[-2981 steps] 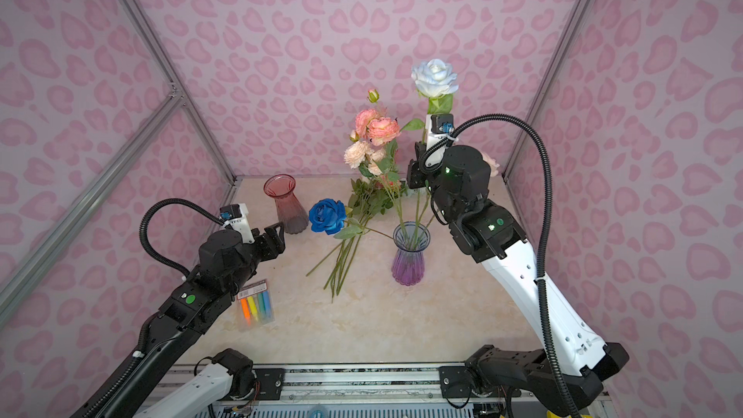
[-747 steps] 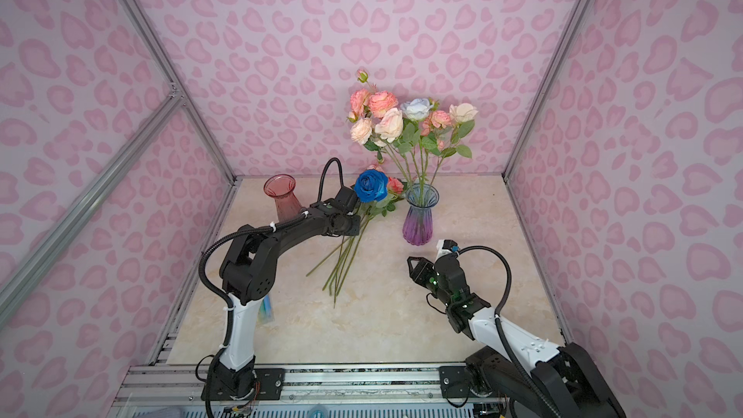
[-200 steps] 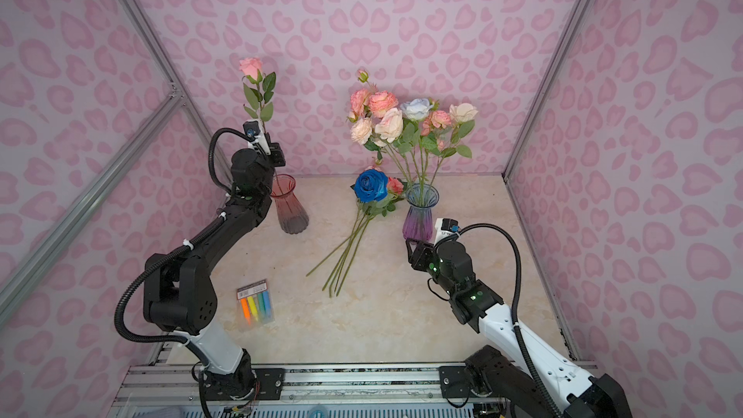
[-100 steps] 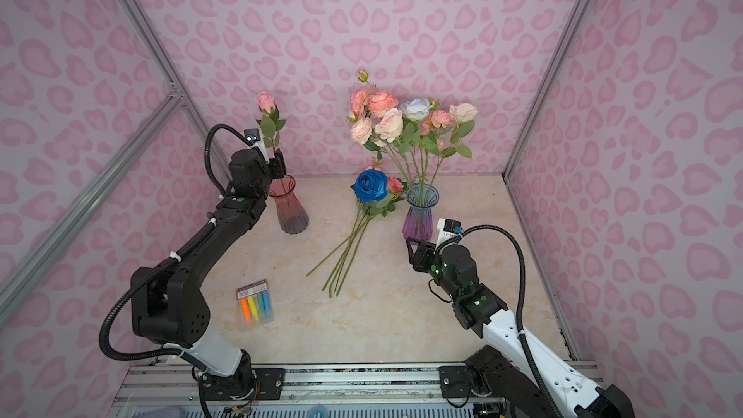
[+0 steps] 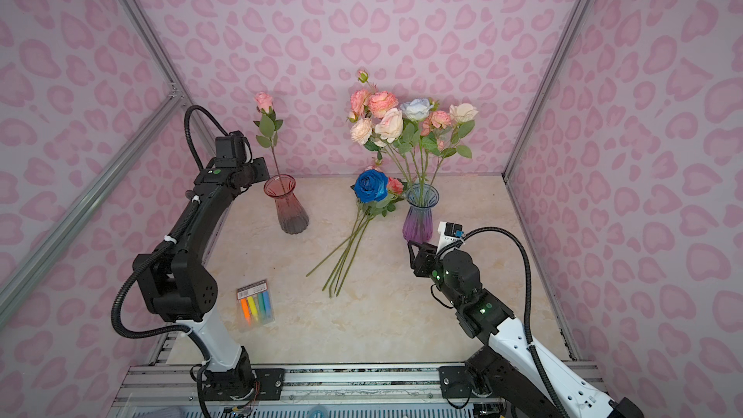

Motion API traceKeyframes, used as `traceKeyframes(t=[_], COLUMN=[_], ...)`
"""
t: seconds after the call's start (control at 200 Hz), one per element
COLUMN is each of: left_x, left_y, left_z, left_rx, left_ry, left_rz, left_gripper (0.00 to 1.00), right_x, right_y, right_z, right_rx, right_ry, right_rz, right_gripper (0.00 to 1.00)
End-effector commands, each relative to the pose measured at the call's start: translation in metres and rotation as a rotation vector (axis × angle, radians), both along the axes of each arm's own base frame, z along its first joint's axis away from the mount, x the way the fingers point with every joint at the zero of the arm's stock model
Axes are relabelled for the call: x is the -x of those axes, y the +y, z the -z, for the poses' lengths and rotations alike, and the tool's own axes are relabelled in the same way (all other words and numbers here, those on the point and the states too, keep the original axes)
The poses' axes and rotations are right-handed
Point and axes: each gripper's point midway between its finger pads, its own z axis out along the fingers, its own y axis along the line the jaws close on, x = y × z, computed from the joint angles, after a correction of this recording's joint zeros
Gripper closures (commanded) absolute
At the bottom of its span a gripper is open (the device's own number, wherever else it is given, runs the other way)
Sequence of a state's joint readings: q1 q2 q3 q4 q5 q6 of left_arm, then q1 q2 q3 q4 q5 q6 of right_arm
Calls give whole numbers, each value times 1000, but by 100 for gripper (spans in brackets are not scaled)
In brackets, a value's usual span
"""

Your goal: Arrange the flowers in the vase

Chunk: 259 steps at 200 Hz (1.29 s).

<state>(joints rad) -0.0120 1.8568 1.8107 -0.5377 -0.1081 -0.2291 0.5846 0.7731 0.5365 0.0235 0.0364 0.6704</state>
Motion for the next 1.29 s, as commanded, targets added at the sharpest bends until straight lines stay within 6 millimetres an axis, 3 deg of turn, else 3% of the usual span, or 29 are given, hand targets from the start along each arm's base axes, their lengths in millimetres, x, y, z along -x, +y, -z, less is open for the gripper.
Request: traceKeyframes(t=[0.0, 0.195, 0.46, 0.57, 0.73, 0.95, 1.29], left_x=[13, 7, 14, 17, 24, 33, 40], left_y=[-7, -15, -23, -28, -34, -45, -65], left_z=[27, 45, 67, 68, 71, 70, 64], left_rx=[61, 93, 126, 139, 146, 185, 340], left_ry=[138, 193, 251, 253, 264, 279, 264], left_rz=[6, 31, 69, 89, 114, 153, 191], left_gripper=[45, 48, 56, 63, 82, 96, 96], right_x=[-2, -2, -1, -1, 2, 7, 12], right_y=[-2, -3, -7, -7, -9, -15, -25], right_z=[0, 3, 6, 4, 0, -4, -14], right_rx=[19, 24, 26, 23, 16, 21, 13], right_ry=[-5, -2, -3, -7, -18, -30, -58], right_rz=[12, 18, 29, 29, 28, 36, 60], right_gripper=[50, 50, 50, 50, 50, 50, 49])
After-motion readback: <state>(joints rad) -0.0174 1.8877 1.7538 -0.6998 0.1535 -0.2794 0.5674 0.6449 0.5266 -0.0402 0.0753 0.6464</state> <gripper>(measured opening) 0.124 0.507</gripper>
